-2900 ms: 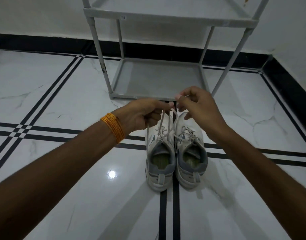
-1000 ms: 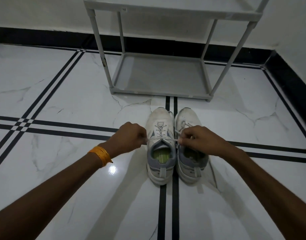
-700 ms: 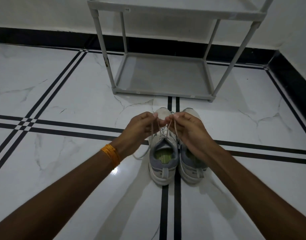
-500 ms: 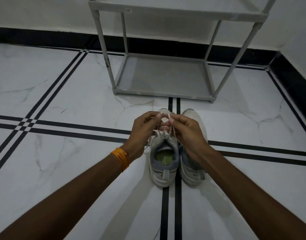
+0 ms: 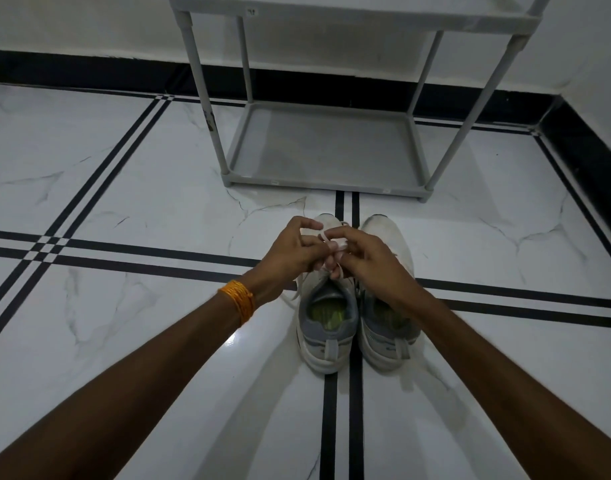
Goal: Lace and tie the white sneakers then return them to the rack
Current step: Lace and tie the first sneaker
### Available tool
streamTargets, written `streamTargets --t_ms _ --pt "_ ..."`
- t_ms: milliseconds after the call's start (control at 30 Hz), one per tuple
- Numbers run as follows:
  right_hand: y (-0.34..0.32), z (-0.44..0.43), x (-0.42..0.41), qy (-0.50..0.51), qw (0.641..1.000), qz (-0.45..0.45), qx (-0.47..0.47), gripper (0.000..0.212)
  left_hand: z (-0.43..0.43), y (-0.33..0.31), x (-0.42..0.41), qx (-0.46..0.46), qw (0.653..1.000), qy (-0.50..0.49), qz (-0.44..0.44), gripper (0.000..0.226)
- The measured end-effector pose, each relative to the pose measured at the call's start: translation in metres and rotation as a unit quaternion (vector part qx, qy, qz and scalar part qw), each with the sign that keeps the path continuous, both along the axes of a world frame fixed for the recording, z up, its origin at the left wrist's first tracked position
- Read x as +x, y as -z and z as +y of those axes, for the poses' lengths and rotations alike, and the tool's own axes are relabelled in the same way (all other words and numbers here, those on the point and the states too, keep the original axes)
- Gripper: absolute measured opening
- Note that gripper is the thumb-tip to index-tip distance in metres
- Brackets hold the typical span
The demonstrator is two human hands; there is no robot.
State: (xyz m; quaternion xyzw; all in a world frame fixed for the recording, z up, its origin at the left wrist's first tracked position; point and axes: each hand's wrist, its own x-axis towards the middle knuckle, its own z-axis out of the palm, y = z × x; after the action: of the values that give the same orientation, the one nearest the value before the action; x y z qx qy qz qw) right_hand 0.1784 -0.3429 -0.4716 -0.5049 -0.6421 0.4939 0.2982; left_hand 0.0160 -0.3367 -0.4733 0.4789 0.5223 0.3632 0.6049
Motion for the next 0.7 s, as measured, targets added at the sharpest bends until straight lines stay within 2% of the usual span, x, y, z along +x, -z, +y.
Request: streamTargets --t_ms 67,200,233,300,367,433,567,700 --pt "0.001 0.000 0.001 -0.008 0.997 -0.054 0.054 0.033 0.006 0.003 -0.002 -0.023 1.000 0.008 -0.003 0.037" --pt "0.002 -0.002 0.002 -0.009 0.993 -0.076 0.095 0.033 0.003 0.008 0.006 -0.029 0.999 -0.015 -0.027 0.022" --pt "0.003 -0.003 0.002 -0.008 0.992 -0.078 0.100 0.032 0.001 0.010 0.009 -0.012 0.999 -0.034 -0.008 0.020" --pt "0.003 -0.007 0.001 0.005 0.993 -0.069 0.096 0.027 -0.001 0.015 0.014 0.062 0.992 -0.063 0.086 0.021" --pt "0.002 -0.011 -0.002 0.027 0.993 -0.066 0.090 0.025 -0.002 0.019 0.017 0.139 0.969 -0.082 0.186 0.020" --pt "0.002 -0.013 -0.005 0.047 0.988 -0.106 0.105 0.024 -0.004 0.020 0.018 0.205 0.942 -0.093 0.248 0.018" --pt "0.004 -0.014 -0.015 0.076 0.961 -0.198 0.175 0.018 -0.008 0.022 0.020 0.284 0.908 -0.100 0.291 0.018" --pt "0.011 -0.009 -0.022 0.048 0.935 -0.293 0.194 0.020 -0.008 0.024 0.013 0.306 0.911 -0.050 0.274 0.011"
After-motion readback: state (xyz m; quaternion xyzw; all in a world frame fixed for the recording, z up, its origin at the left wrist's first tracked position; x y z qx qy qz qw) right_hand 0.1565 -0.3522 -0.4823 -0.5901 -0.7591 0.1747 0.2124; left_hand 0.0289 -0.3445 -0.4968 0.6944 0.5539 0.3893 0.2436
